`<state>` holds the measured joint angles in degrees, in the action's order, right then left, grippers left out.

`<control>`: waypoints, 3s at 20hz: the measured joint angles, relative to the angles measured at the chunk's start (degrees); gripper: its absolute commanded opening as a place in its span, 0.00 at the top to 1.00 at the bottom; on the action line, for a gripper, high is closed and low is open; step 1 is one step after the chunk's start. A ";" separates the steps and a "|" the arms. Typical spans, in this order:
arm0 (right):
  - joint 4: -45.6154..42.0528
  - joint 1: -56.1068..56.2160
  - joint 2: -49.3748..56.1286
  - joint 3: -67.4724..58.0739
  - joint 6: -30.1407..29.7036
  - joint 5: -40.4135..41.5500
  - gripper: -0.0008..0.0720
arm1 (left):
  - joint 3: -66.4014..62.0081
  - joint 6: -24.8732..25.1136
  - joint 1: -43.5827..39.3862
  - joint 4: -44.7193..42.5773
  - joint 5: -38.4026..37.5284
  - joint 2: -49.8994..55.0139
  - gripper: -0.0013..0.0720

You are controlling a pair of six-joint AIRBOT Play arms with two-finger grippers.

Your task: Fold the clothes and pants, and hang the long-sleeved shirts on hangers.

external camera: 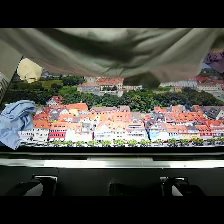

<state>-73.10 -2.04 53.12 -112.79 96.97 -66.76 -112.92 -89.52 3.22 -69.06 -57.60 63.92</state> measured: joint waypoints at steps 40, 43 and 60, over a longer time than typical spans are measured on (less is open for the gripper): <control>10.21 -18.95 37.07 29.49 -15.30 -14.64 0.24 | 43.12 -9.31 9.40 -20.52 -12.76 13.73 0.01; 14.43 -23.08 35.85 37.77 -21.31 -15.30 0.23 | 48.17 -9.03 10.95 -20.00 -13.20 11.10 0.01; 25.55 -18.64 44.85 50.86 -34.42 -10.12 0.90 | 53.33 -9.94 14.47 -12.83 -13.25 9.38 0.01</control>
<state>-47.55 -20.69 97.97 -61.93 62.54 -76.88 -59.59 -99.46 17.69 -81.89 -70.85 73.30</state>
